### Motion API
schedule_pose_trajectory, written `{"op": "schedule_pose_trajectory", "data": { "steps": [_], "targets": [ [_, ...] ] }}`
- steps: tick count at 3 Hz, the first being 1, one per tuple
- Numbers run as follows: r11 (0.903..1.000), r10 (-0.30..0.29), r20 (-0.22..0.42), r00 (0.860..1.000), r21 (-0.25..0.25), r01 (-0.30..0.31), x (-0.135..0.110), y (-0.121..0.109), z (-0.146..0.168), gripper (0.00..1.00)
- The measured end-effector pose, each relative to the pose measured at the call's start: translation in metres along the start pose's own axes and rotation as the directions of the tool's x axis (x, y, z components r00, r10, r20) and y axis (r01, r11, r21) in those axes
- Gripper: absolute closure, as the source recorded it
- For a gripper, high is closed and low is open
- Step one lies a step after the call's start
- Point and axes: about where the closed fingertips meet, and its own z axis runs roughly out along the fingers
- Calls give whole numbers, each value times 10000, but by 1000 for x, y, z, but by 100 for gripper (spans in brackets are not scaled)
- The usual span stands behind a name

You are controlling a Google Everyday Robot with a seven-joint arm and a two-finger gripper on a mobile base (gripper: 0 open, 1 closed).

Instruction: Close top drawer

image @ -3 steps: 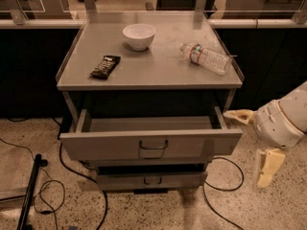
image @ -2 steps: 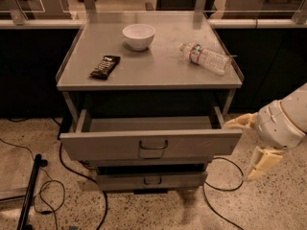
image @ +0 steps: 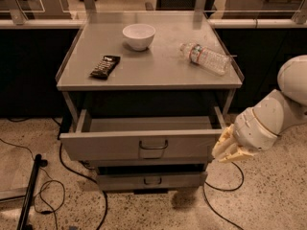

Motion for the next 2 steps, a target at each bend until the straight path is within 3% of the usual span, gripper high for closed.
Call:
{"op": "schedule_pose_trajectory", "data": {
  "steps": [1,2],
  "targets": [
    [10000,1,5,10000,-11,-1,0,0,1,94],
    [10000,-46,-82,10000,-27,46,-2,-1,4,100]
  ]
}}
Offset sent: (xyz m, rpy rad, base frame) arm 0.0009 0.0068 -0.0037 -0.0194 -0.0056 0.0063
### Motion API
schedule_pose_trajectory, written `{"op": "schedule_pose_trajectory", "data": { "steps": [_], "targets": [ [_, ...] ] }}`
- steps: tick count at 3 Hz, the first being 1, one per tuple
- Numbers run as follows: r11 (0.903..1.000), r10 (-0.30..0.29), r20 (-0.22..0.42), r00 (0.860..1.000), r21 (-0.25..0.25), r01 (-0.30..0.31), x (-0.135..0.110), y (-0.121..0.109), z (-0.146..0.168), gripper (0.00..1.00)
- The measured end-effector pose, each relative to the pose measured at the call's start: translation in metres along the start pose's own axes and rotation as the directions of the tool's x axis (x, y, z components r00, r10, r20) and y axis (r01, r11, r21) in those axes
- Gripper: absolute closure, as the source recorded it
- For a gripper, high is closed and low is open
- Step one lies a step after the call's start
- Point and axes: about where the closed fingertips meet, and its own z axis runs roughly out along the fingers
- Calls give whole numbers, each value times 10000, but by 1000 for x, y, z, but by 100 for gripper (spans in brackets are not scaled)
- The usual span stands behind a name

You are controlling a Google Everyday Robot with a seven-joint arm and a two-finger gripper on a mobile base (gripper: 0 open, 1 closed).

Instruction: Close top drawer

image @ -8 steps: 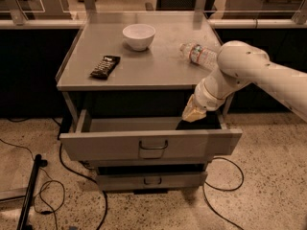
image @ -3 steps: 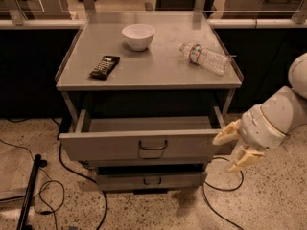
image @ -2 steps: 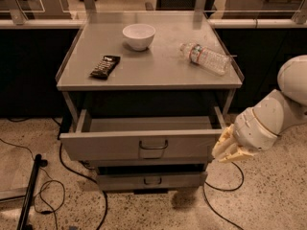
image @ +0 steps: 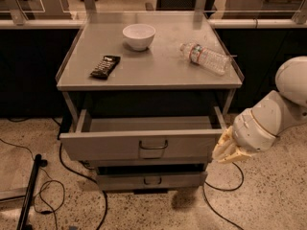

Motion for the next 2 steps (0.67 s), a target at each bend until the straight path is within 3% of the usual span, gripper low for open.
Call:
{"op": "schedule_pose_trajectory", "data": {
  "steps": [1,2],
  "targets": [
    [9996,-30,6,10000,-279,30,-5,-11,31,100],
    [9991,331,137,9994,-256,-327,0,-29,64,100]
  ]
}}
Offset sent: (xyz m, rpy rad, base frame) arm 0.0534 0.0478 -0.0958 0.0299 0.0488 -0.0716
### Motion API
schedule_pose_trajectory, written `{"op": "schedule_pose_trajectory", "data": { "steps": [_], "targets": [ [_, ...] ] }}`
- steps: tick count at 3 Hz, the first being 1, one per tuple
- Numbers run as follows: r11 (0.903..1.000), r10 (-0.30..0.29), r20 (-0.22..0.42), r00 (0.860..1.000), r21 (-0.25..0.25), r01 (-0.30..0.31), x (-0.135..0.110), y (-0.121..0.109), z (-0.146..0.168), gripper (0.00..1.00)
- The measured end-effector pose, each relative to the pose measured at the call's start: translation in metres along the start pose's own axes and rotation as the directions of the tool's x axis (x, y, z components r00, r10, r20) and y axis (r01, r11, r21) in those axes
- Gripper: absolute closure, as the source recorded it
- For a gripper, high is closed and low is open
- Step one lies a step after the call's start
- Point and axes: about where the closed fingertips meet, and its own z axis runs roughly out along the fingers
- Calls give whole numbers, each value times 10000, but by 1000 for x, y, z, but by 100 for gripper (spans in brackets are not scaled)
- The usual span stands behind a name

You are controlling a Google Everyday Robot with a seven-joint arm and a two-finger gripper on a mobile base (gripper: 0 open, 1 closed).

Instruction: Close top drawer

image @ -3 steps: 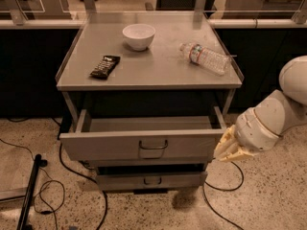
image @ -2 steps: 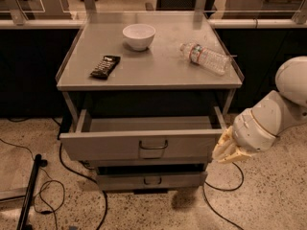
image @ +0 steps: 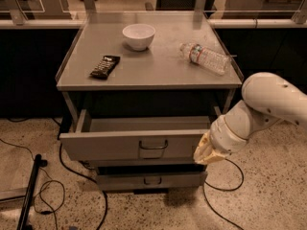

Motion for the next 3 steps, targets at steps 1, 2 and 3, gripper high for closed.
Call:
{"op": "schedule_pose_trajectory", "data": {
  "steps": [1,2,3],
  "targets": [
    [9985,492,56,9988,238,-493,12,-22,26,100],
    [9938,891,-365,9954,704,-864,26,-50,42,100],
    [9925,963,-456,9943,800,-925,28,-55,44,86]
  ]
}}
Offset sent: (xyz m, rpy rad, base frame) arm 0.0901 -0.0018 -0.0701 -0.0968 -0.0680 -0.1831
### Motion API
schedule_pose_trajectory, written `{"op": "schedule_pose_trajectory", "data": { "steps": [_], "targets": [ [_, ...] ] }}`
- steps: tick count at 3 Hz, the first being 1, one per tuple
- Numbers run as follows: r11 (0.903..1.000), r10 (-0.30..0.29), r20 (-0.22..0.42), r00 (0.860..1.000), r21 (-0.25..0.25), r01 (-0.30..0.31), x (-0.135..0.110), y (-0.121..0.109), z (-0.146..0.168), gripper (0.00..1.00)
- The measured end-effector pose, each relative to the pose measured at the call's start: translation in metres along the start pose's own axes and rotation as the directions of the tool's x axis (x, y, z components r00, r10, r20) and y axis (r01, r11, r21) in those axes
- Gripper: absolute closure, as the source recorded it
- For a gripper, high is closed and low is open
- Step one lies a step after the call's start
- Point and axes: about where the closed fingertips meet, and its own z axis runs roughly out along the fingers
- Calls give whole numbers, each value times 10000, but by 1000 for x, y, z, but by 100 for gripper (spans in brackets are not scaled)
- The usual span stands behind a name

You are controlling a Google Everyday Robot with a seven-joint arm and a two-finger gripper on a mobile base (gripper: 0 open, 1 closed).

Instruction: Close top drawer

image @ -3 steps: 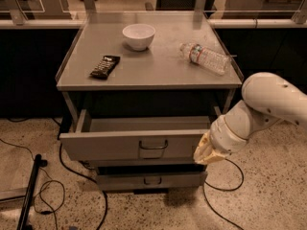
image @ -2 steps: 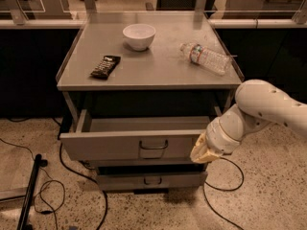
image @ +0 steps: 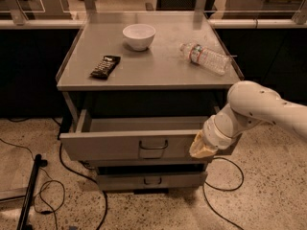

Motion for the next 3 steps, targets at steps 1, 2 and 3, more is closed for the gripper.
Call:
{"op": "schedule_pose_trajectory", "data": {
  "steps": [1,2,3],
  "targets": [
    [10000,0,0,10000,0,0,0,0,0,62],
    [10000,0,0,10000,-1,0,0,0,0,39],
    [9994,-313,164,9994,-155,316,-8,-2,1,16]
  ]
}}
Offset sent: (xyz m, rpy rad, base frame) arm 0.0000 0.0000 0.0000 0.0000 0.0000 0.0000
